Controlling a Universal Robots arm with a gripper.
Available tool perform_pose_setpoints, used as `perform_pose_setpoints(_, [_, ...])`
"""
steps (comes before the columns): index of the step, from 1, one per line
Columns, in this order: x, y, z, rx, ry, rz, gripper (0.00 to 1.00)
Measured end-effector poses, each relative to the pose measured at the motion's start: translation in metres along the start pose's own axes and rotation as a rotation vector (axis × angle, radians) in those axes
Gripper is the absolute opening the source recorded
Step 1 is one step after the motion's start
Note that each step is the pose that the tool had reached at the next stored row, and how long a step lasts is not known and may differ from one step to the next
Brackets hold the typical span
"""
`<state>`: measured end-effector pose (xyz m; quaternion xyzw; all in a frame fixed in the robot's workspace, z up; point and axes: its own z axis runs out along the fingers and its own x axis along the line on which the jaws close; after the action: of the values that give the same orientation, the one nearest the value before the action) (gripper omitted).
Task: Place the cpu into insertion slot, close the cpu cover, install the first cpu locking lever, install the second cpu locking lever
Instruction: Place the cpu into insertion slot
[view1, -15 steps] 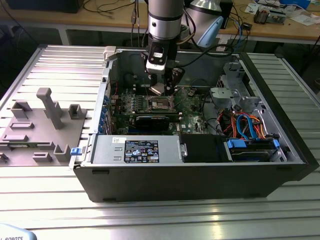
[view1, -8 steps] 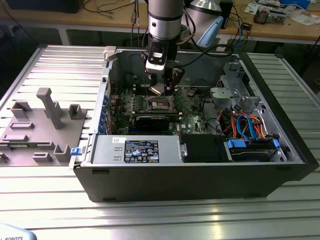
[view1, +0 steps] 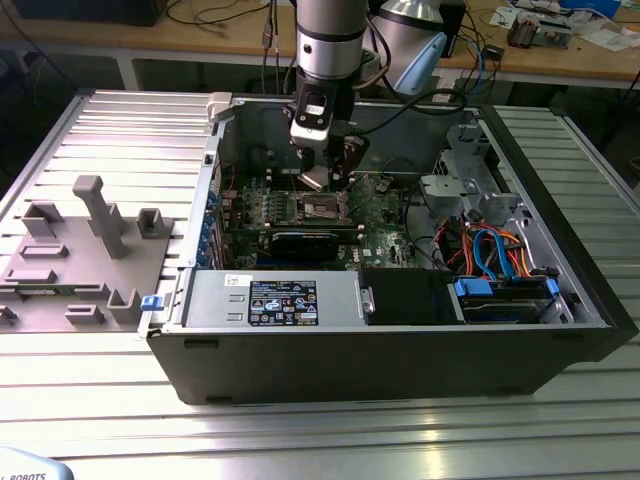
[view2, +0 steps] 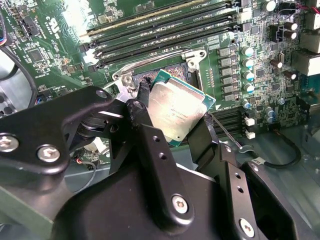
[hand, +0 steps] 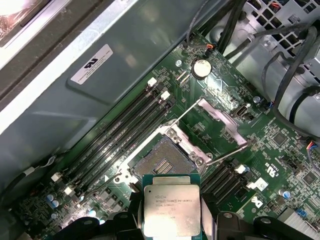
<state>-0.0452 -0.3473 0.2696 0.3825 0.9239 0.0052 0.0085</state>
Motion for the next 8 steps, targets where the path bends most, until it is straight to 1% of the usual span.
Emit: perform_pose_setpoints(8, [0.0000,0.0000,0.0000,0.0001,-0.0001,0.012,0.55])
